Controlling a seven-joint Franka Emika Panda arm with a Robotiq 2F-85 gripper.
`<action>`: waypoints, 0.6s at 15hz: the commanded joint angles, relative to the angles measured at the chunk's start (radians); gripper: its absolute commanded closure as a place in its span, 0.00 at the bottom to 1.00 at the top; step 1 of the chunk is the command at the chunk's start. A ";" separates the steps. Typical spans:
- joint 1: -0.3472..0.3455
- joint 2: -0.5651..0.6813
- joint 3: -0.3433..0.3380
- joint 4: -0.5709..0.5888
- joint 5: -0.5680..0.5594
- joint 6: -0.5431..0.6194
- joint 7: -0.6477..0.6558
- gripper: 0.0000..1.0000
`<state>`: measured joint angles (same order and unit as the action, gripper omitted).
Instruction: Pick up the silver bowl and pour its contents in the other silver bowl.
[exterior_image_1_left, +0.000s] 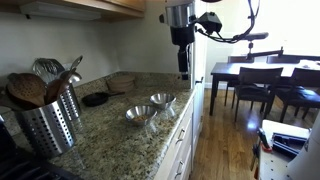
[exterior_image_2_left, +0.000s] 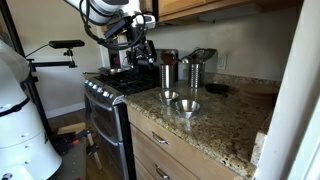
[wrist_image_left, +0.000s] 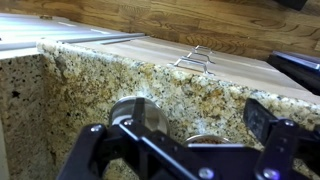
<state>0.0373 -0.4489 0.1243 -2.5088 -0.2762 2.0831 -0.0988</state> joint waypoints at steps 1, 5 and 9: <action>0.024 0.101 0.014 0.076 -0.049 0.010 -0.006 0.00; 0.046 0.189 0.043 0.140 -0.084 0.010 -0.003 0.00; 0.069 0.270 0.061 0.200 -0.104 0.020 -0.003 0.00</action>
<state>0.0855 -0.2415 0.1854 -2.3588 -0.3481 2.0842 -0.1003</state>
